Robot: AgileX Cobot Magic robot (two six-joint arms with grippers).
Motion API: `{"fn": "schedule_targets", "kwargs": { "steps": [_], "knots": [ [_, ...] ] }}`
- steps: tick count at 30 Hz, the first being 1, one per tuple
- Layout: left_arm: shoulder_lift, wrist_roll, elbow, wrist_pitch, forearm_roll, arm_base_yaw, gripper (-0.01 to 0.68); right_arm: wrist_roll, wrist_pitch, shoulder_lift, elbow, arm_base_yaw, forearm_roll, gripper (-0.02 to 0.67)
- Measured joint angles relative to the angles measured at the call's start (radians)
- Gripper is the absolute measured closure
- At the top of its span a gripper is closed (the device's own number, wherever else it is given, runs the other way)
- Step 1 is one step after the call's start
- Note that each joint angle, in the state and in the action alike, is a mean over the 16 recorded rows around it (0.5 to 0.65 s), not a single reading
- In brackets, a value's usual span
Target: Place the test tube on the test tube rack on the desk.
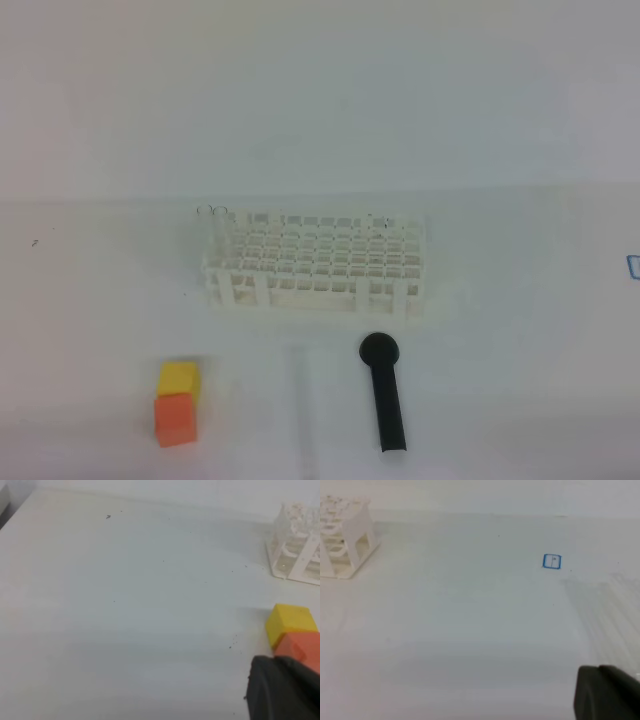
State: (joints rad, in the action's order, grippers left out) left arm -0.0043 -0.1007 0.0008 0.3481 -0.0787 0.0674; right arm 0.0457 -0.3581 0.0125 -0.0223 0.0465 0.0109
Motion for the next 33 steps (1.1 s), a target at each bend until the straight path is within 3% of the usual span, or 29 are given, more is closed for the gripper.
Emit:
{"fn": "schedule_targets", "kwargs": {
  "steps": [33],
  "knots": [
    [0.000,0.000,0.000,0.000,0.000,0.000,0.674,0.000,0.000,0.000,0.000,0.000,0.000,0.650]
  ]
}}
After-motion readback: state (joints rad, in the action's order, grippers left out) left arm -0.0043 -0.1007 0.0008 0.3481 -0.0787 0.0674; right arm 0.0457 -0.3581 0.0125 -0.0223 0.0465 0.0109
